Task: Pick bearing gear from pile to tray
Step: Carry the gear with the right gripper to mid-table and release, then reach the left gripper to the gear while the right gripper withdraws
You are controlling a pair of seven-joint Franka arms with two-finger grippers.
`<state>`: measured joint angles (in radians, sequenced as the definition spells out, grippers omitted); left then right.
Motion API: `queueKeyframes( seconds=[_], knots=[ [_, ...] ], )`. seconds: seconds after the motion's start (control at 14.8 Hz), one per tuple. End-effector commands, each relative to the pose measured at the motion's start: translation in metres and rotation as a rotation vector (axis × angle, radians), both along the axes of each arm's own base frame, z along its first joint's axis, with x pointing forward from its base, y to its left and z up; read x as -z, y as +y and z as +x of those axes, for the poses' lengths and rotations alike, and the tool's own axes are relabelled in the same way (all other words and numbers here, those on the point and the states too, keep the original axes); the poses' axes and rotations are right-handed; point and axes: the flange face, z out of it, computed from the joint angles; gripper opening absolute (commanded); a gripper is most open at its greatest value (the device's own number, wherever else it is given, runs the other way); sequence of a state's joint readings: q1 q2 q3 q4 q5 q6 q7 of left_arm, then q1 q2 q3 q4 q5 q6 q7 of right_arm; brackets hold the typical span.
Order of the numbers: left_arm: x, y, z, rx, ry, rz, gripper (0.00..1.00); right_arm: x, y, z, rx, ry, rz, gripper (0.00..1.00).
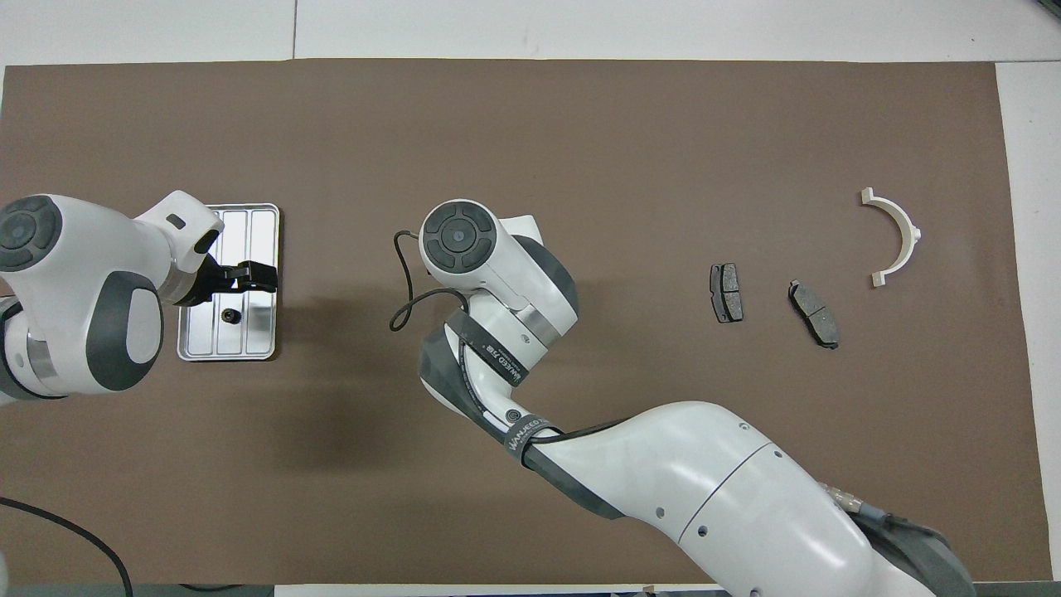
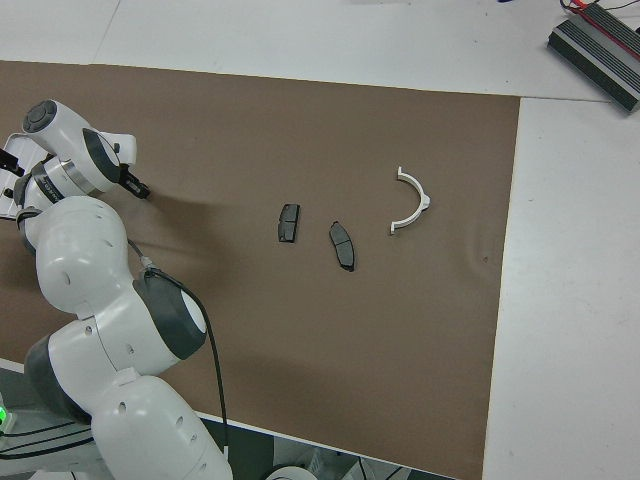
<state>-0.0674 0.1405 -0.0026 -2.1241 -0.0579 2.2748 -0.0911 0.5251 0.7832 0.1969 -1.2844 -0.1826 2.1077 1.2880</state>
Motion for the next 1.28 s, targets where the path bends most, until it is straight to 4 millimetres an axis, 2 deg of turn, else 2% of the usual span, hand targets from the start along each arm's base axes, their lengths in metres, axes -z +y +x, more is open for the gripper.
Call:
queueKeyframes(
  seconds=[0.0,0.07,0.2,0.34,0.4,0.47,0.61,0.74,0.81,1.01,1.08,1.21],
  knots=[
    [-0.012,-0.035,0.007,-0.070,-0.008,-0.013,1.00,-0.042,-0.039,0.027,0.061,0.009,-0.026,1.00],
    [-0.010,-0.053,0.008,-0.123,-0.007,-0.014,1.00,-0.061,-0.051,0.036,0.075,0.009,-0.018,1.00],
    [-0.015,-0.081,0.008,-0.128,-0.016,-0.017,1.00,-0.090,-0.063,0.037,0.092,0.058,0.030,1.00],
    [-0.019,-0.123,0.002,-0.145,-0.022,-0.019,1.00,-0.103,-0.073,0.037,0.070,0.072,0.025,1.00],
    [-0.014,-0.155,0.001,-0.171,-0.015,-0.015,1.00,-0.109,-0.089,0.043,0.030,0.081,0.011,1.00],
    [-0.014,-0.185,0.006,-0.198,-0.012,-0.017,1.00,-0.122,-0.109,0.050,-0.034,0.076,0.007,1.00],
    [0.005,-0.243,0.015,-0.258,-0.004,-0.014,1.00,-0.141,-0.153,0.066,-0.172,0.064,0.001,1.00],
    [0.013,-0.265,0.017,-0.267,-0.018,0.007,1.00,-0.149,-0.203,0.084,-0.242,0.059,-0.002,1.00],
    [0.022,-0.278,0.011,-0.272,-0.014,0.012,1.00,-0.153,-0.228,0.090,-0.270,0.061,-0.006,1.00],
    [0.027,-0.310,0.011,-0.302,-0.021,0.005,1.00,-0.157,-0.287,0.102,-0.383,0.081,-0.012,1.00],
    [0.036,-0.320,0.005,-0.307,-0.014,0.013,0.99,-0.157,-0.302,0.105,-0.398,0.088,-0.012,1.00],
    [0.045,-0.324,0.002,-0.306,-0.016,0.034,0.98,-0.157,-0.331,0.111,-0.373,0.088,-0.012,1.00]
  ],
)
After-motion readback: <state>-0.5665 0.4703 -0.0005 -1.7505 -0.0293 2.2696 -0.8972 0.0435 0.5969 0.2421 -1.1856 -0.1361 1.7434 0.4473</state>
